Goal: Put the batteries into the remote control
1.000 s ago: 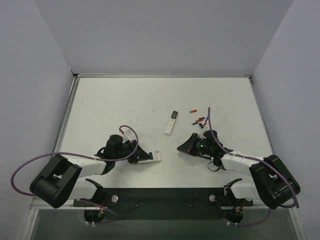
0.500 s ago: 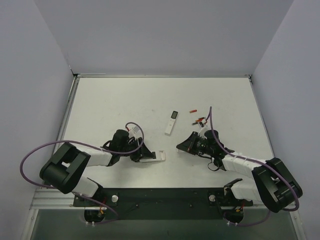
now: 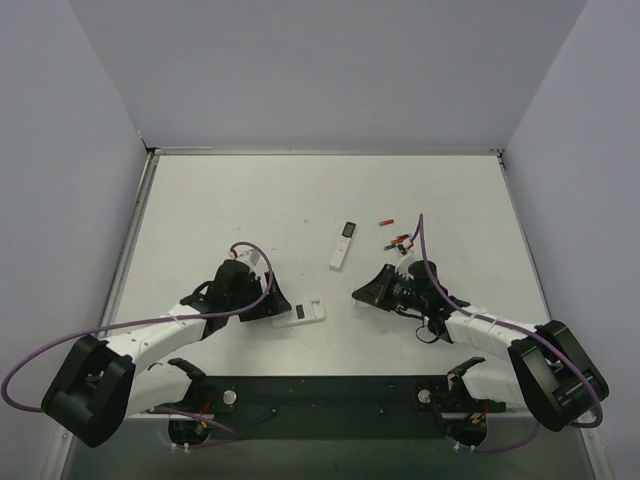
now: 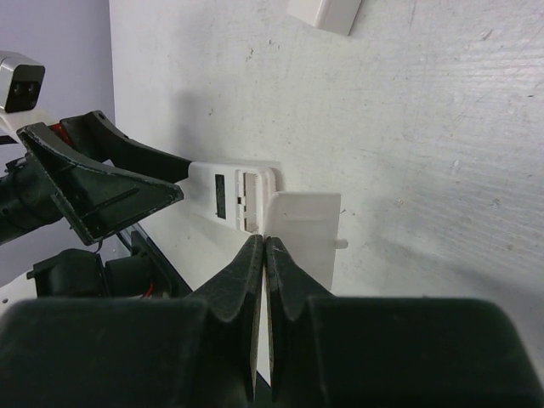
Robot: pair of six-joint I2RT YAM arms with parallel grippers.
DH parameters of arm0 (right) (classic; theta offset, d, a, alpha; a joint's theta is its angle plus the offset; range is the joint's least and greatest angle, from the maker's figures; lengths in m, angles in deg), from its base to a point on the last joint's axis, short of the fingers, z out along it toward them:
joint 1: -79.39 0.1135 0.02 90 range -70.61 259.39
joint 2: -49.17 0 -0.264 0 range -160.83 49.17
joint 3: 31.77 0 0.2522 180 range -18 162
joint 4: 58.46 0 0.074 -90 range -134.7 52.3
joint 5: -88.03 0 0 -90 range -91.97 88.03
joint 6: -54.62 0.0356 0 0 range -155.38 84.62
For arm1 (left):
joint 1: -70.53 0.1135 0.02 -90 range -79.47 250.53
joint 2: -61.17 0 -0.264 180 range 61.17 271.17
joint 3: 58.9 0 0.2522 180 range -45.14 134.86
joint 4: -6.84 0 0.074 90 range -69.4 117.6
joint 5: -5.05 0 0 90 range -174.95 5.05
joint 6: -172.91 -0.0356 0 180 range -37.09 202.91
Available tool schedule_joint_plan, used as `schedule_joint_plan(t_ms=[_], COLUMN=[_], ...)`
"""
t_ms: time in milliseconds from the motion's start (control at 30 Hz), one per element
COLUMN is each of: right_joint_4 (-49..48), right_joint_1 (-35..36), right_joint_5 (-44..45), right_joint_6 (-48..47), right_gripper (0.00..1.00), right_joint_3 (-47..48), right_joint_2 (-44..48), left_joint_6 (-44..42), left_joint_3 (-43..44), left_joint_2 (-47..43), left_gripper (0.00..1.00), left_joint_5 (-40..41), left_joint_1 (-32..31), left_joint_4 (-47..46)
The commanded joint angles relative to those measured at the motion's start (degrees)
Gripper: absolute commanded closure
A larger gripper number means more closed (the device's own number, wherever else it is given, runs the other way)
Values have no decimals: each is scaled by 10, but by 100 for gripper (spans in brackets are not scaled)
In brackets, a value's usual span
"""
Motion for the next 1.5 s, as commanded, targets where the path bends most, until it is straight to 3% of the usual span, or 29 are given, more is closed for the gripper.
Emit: schedule_joint_plan(t_ms=[0, 167, 433, 567, 667, 1000, 1167, 1467], right_joint_4=[-9, -47, -18, 10, 42, 41, 33, 11], right_joint_1=[9, 23, 42, 48, 56, 79, 86, 91], right_joint_5=[3, -21, -77, -97, -105, -126, -128, -129], right_joint_6=[-12, 10, 20, 19, 9, 23, 29, 44], right_gripper=[100, 100, 100, 100, 100, 100, 100, 100], right_joint_3=[15, 24, 88, 118, 133, 142, 141, 138], right_joint_2=[16, -3, 50, 92, 117, 143, 142, 143], left_joint_6=[-54, -132, -271, -374, -427, -525, -520, -516], left_joint_3=[27, 19, -95, -147, -152, -100, -84, -58], left_joint_2=[-50, -135, -247, -251, -223, -113, -69, -19], left_gripper=[15, 14, 12, 12, 12, 12, 12, 12], left_joint_5=[103, 172, 145, 141, 100, 25, 3, -9], left_joint_1=[-16, -92, -201, -236, -240, -250, -253, -258], left_joint_4=[97, 57, -247, -431, -495, -622, -682, -696])
